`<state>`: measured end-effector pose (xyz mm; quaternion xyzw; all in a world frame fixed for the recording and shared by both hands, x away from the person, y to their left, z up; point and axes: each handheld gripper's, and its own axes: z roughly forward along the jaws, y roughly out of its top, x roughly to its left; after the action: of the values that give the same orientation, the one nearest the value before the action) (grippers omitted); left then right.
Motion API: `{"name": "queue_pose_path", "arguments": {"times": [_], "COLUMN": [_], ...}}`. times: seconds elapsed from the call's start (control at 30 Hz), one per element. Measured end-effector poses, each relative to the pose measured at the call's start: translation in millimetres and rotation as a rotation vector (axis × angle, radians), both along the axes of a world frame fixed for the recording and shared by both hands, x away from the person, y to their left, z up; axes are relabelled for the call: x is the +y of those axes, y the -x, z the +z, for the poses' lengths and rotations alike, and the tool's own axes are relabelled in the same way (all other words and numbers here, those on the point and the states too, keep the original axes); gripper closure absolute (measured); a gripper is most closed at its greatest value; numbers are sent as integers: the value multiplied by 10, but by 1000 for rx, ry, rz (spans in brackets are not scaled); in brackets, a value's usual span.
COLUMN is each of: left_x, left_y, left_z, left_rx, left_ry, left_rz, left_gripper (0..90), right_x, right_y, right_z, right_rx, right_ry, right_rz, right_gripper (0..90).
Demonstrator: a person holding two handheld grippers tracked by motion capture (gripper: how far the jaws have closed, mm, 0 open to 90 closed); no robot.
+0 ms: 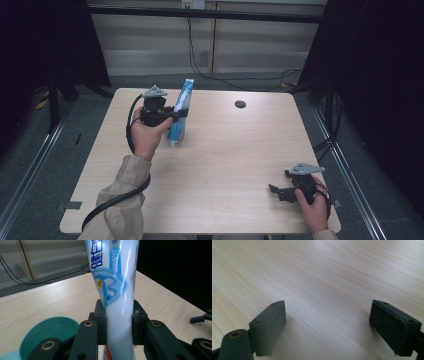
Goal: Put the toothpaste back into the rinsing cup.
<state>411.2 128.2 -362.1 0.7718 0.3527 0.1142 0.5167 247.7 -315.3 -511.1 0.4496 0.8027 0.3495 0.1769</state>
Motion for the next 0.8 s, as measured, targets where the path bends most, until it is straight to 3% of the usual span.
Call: {"name": "queue_pose_path", "arguments": {"times": [0.8], "left_x": [40], "left_y": [-91], "left_z": [22], "left_rx": [-27], "left_ry": [47], "left_rz": [41], "left_gripper": [726], "right_x": [1], "right_y": [0], "right_z": [0], "right_rx": [1], "right_ry": [0], "right_rz": [-1], "right_gripper": [135]}}
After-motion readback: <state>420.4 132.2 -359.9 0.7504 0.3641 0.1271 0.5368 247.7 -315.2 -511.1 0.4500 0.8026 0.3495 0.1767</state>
